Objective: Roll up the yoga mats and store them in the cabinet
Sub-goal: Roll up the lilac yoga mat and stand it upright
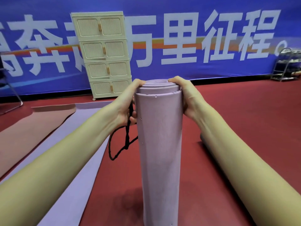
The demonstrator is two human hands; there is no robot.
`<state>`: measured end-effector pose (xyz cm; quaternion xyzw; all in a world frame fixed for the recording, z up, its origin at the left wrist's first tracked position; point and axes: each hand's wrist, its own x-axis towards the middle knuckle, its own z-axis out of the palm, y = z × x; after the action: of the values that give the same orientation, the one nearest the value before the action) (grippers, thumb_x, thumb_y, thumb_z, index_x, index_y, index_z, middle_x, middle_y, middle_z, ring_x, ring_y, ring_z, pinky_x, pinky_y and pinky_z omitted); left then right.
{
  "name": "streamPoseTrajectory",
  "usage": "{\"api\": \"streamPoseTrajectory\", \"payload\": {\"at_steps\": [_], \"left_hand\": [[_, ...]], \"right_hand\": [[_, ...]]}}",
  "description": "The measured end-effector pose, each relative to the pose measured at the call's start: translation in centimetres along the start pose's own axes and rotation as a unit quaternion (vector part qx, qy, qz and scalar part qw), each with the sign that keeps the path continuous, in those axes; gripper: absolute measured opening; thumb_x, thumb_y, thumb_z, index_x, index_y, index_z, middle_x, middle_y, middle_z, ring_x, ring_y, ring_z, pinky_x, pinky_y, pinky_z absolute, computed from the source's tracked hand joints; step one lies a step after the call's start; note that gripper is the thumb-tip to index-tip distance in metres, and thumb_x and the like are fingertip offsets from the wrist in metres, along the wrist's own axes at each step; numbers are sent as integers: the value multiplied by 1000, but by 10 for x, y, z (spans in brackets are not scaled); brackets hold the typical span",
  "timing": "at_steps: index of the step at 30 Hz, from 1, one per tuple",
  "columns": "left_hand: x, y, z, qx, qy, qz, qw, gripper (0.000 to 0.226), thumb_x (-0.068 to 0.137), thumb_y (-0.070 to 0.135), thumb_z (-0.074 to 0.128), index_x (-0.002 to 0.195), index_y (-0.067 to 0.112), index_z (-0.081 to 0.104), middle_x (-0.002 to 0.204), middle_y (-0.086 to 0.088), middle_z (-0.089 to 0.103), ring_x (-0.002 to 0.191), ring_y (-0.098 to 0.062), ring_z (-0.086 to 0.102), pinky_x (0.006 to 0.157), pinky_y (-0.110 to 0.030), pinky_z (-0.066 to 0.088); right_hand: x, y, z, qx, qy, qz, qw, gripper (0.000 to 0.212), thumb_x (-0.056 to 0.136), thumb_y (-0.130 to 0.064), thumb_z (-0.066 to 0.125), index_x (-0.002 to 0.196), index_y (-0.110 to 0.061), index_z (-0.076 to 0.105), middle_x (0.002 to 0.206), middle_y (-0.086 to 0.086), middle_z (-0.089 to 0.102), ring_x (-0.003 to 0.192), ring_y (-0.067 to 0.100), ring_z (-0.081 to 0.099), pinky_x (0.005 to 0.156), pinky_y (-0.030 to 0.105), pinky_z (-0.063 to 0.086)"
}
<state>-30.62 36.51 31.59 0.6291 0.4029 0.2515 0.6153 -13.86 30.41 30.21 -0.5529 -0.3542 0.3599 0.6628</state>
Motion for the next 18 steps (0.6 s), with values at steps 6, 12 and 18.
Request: {"api": "streamPoseTrajectory", "payload": {"at_steps": [6, 12, 18], "left_hand": [[12, -5, -17, -16, 12, 9, 1000, 37, 75, 47, 58, 55, 25, 36, 63, 7, 26, 49, -11, 15, 51, -21, 10], [7, -9, -27, -22, 22, 37, 999, 21, 77, 36, 57, 80, 27, 38, 83, 4, 15, 62, -13, 10, 52, -20, 8], [-4, -5, -14, -11, 48, 69, 996, 25, 83, 36, 56, 67, 25, 40, 51, 9, 26, 42, -8, 19, 43, -18, 13]], "right_hand": [[14, 1, 5, -16, -31, 14, 999, 24, 71, -33, 74, 89, -18, 70, 87, 3, 69, 73, 19, 60, 74, 32, 43], [9, 8, 20, -93, -17, -22, 995, 15, 66, -34, 63, 71, -20, 58, 61, -8, 54, 56, 13, 45, 56, 28, 31], [-11, 4, 17, -106, -20, -40, 993, 16, 61, -32, 54, 63, -23, 41, 55, -8, 43, 52, 13, 34, 52, 28, 24]]}}
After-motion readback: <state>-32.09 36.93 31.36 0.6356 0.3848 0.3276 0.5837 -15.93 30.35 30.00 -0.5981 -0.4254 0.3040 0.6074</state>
